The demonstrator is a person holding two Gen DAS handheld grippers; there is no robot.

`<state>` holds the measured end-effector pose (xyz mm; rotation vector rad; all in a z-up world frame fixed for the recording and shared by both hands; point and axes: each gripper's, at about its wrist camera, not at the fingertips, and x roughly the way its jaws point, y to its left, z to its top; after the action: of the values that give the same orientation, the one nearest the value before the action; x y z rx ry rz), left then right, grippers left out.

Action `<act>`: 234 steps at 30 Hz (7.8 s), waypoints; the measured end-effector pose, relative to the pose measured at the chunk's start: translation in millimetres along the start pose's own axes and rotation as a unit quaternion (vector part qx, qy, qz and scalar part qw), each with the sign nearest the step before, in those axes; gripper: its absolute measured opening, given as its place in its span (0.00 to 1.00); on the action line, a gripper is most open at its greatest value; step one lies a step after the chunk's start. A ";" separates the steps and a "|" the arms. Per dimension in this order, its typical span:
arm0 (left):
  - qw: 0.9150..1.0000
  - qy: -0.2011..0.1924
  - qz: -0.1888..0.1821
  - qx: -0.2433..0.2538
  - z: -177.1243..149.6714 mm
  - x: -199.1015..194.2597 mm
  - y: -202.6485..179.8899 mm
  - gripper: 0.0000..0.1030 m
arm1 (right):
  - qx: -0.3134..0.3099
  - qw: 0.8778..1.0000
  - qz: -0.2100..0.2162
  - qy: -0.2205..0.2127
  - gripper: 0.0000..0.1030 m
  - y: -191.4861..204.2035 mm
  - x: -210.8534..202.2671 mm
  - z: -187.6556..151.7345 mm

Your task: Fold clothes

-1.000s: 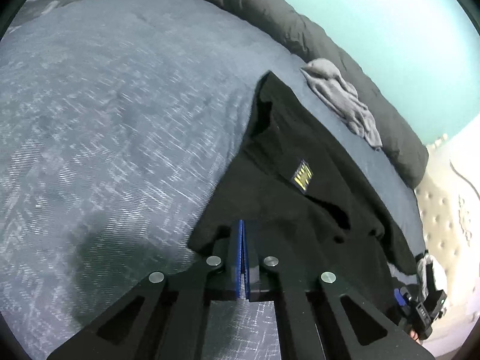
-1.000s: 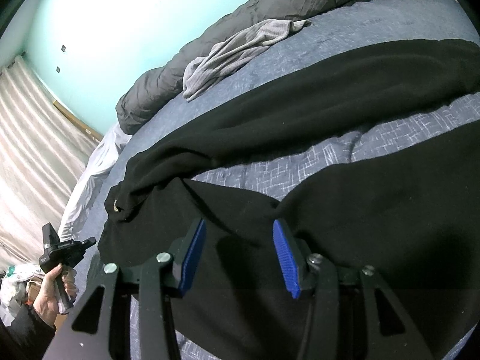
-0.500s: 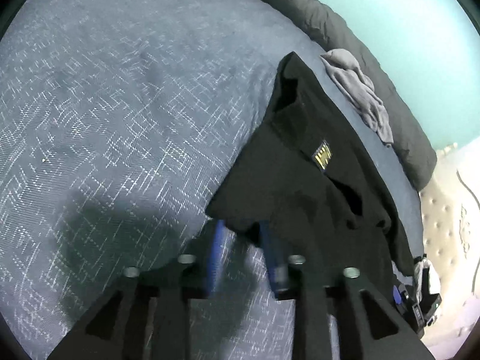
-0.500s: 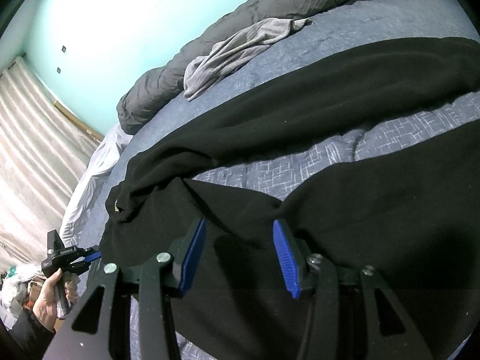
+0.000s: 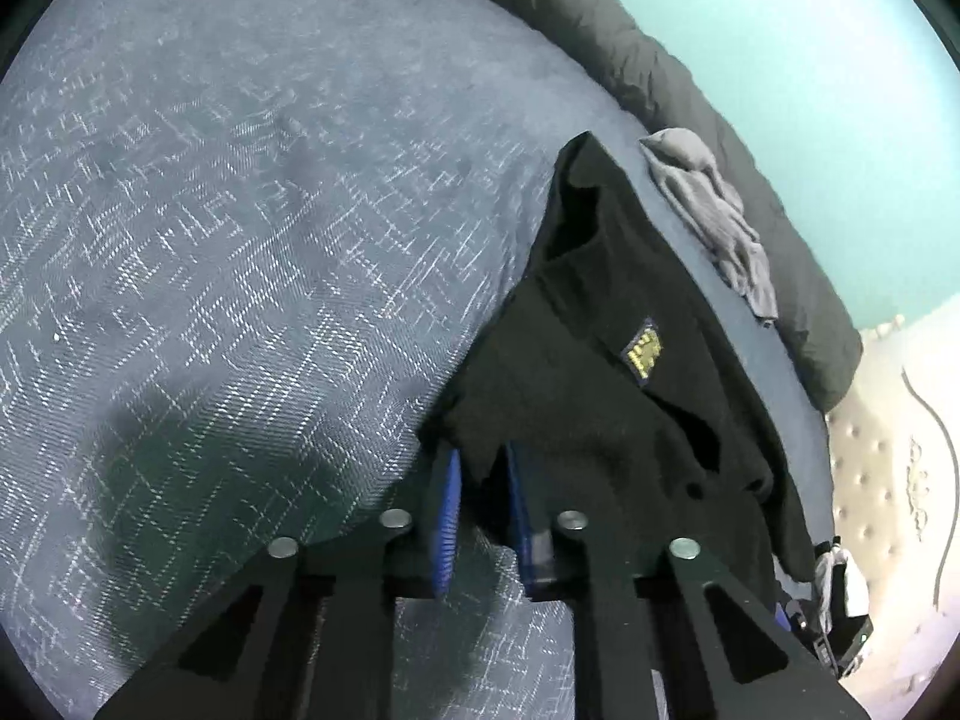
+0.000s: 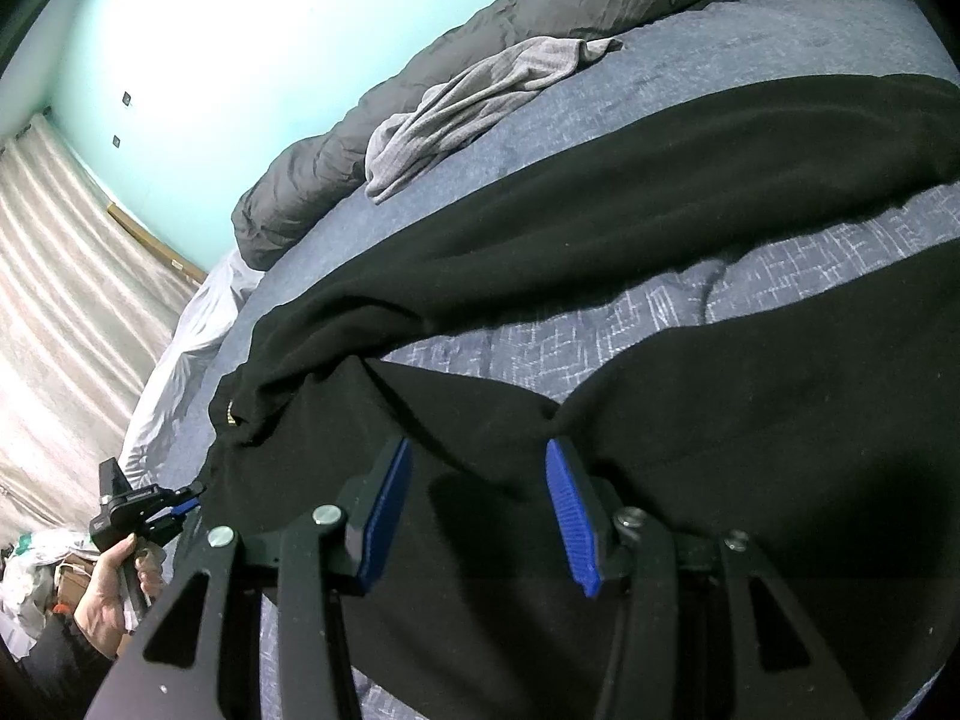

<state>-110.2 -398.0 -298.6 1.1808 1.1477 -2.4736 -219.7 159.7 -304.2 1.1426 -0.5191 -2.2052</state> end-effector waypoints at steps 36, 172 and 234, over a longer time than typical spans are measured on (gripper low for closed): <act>0.999 -0.016 -0.029 -0.026 -13.8 -49.8 15.0 0.10 | -0.006 1.000 -0.004 0.006 0.46 0.9 8.2 2.6; 0.997 -0.047 0.014 -0.055 -29.6 -96.8 31.3 0.05 | 0.007 1.000 0.000 0.004 0.46 1.2 3.6 8.7; 0.996 -0.021 -0.040 0.072 -77.6 15.4 -119.0 0.06 | -0.044 0.991 -0.129 0.011 0.53 -30.8 -52.8 50.7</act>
<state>-127.7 -258.7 -272.1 1.1335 1.0410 -2.6663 -247.9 221.1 -262.4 1.2432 -0.2739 -2.4042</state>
